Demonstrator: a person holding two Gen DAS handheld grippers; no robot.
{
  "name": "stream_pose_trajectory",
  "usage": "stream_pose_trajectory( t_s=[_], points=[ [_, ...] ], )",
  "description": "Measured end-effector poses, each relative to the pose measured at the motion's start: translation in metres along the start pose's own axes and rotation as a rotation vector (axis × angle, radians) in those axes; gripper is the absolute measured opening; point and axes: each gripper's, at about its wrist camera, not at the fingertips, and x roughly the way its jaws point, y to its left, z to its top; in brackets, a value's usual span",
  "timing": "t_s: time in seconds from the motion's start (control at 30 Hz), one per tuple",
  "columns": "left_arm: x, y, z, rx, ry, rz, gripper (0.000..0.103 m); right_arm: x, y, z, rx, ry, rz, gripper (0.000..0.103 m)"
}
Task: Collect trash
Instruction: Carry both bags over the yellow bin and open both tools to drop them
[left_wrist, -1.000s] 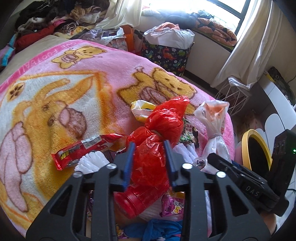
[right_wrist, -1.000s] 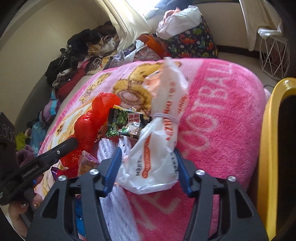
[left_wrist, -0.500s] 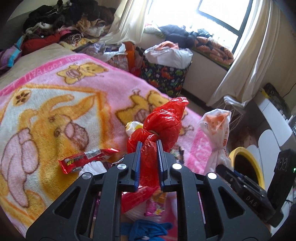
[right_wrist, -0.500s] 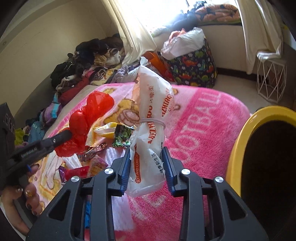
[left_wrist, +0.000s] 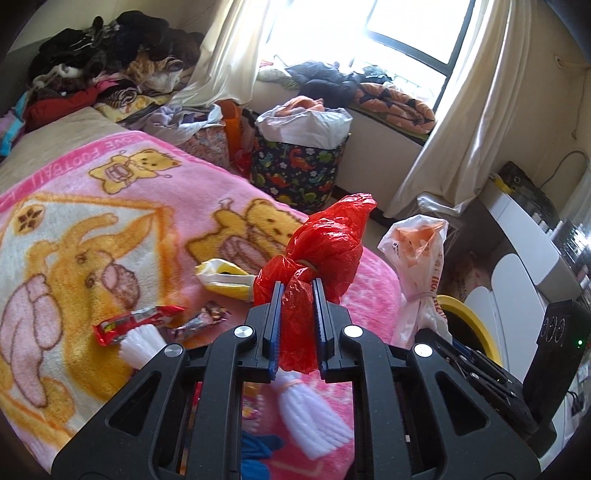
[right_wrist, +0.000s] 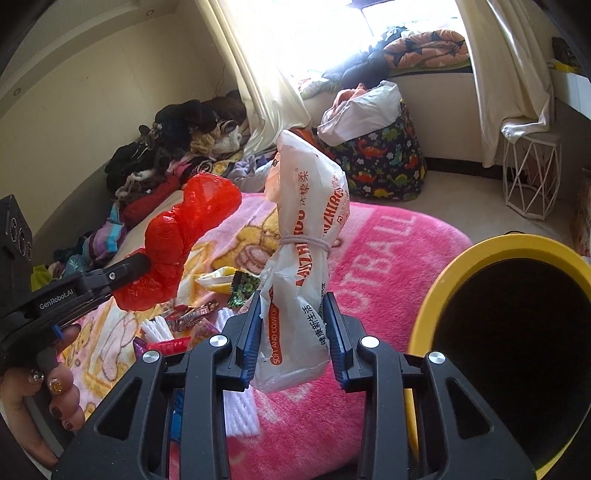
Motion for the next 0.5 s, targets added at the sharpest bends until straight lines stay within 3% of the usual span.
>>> stream_pose_trajectory(
  t_s=[0.5],
  points=[
    [-0.003,-0.049,-0.008,0.071,0.003,-0.062,0.01,-0.05,-0.032,0.003,0.051,-0.076,-0.06,0.03]
  ],
)
